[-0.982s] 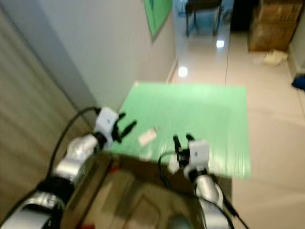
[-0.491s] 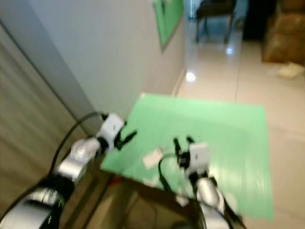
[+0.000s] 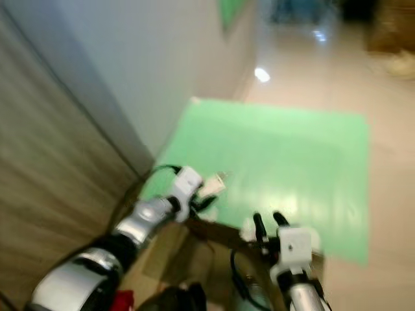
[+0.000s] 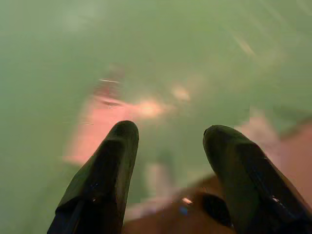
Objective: Hang keys on a hook
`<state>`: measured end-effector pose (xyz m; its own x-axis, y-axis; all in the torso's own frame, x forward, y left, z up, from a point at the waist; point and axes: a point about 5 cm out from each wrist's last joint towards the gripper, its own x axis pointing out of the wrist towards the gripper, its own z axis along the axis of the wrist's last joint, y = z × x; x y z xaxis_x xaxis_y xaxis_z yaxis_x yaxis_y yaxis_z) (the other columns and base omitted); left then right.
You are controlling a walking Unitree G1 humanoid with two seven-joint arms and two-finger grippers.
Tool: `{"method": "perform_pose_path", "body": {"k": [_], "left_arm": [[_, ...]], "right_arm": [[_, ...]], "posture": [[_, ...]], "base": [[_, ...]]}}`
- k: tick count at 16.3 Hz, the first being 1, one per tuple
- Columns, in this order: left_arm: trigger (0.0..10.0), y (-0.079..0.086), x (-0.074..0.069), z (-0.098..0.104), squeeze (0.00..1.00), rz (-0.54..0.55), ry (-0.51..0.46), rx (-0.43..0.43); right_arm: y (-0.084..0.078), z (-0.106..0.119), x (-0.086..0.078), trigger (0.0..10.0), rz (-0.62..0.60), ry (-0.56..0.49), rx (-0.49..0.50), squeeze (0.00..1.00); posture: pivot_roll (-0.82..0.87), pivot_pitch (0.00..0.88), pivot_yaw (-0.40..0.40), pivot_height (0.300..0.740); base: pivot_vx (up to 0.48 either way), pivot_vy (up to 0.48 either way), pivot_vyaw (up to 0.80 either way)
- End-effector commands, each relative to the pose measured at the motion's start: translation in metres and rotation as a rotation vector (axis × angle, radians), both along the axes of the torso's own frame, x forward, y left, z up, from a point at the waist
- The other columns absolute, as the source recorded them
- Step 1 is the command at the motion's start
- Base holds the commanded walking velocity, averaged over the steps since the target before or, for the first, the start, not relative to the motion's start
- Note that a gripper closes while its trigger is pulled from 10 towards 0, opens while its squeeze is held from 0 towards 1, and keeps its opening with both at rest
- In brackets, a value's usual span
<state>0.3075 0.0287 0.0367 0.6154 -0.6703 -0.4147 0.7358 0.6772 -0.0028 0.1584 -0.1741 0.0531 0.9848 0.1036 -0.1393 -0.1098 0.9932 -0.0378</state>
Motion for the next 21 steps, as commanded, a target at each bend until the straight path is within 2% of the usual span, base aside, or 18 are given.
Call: {"method": "perform_pose_path", "body": {"k": [1,4,6,8,9,11,12,13,14,15,16,18,19,20,21], "left_arm": [[10.0,0.0,0.003,0.001,0.0,0.031,0.008,0.007],[10.0,-0.016,0.001,0.004,0.0,0.036,0.016,-0.012],[10.0,-0.014,0.006,0.009,0.0,0.057,-0.027,-0.007],[10.0,0.01,0.019,0.021,0.0,0.149,-0.147,-0.032],[10.0,0.016,0.021,0.021,0.0,0.222,-0.171,-0.033],[10.0,0.021,0.02,0.015,0.0,0.416,-0.132,-0.106],[10.0,0.055,0.031,0.022,0.0,0.63,-0.106,-0.224],[10.0,0.094,0.033,0.021,0.0,0.861,-0.071,-0.302],[10.0,0.115,0.028,0.014,0.0,0.956,-0.07,-0.286],[10.0,0.126,0.023,0.01,0.0,1.003,-0.076,-0.277],[10.0,0.154,0.01,0.003,0.0,1.042,-0.132,-0.226],[10.0,0.167,0.002,0.001,0.0,1.05,-0.162,-0.196],[10.0,0.181,-0.009,0.005,0.0,0.999,-0.252,-0.139],[10.0,0.185,-0.017,0.01,0.0,0.917,-0.327,-0.09],[10.0,0.184,-0.026,0.013,0.0,0.864,-0.351,-0.105]], "right_arm": [[0.007,0.004,-0.008,10.0,0.002,0.011,0.019,0.0],[0.014,0.007,-0.022,10.0,0.002,0.041,0.021,0.0],[0.017,0.006,-0.022,10.0,0.007,0.05,0.012,0.0],[0.015,0.003,-0.002,10.0,0.017,0.028,0.009,0.0],[0.015,0.002,0.004,10.0,0.027,0.011,-0.002,0.0],[0.014,0.001,0.028,10.0,0.034,-0.055,-0.06,0.0],[0.014,0.001,0.044,10.0,0.03,-0.074,-0.056,0.0],[0.015,0.003,0.06,10.0,0.023,-0.098,-0.035,0.0],[0.014,0.002,0.073,10.0,0.01,-0.095,-0.019,0.0],[0.013,0.001,0.08,10.0,0.004,-0.09,-0.011,0.0],[0.006,0.0,0.097,10.0,0.004,-0.086,-0.021,0.0],[-0.002,0.0,0.104,10.0,0.002,-0.091,-0.039,0.0],[-0.017,0.003,0.106,10.0,-0.016,-0.1,-0.062,0.0],[-0.03,0.007,0.106,10.0,-0.036,-0.115,-0.076,0.0],[-0.038,0.011,0.104,10.0,-0.048,-0.132,-0.076,0.0]], "posture": [[-0.53,0.316,0.228,0.731],[-0.56,0.315,0.238,0.731],[-0.56,0.301,0.243,0.731],[-0.48,0.215,0.237,0.731],[-0.45,0.189,0.231,0.731],[-0.37,0.116,0.201,0.731],[-0.34,0.084,0.188,0.731],[-0.3,0.048,0.172,0.731],[-0.25,0.0,0.144,0.731],[-0.25,0.0,0.139,0.731],[-0.21,0.0,0.106,0.731],[-0.19,0.0,0.085,0.731],[-0.18,0.0,0.067,0.731],[-0.17,0.0,0.061,0.731],[-0.18,0.0,0.056,0.731]], "base": [[0.0,0.0,0.0],[0.0,0.0,0.0],[0.0,0.0,0.0],[0.0,0.0,0.0],[0.0,0.0,0.0],[0.0,0.0,0.0],[0.0,0.0,0.0],[0.0,0.0,0.0],[0.0,0.0,0.0],[0.0,0.0,0.0],[0.0,0.0,0.0],[0.0,0.0,0.0],[0.0,0.0,0.0],[0.0,0.0,0.0],[0.0,0.0,0.0]]}}
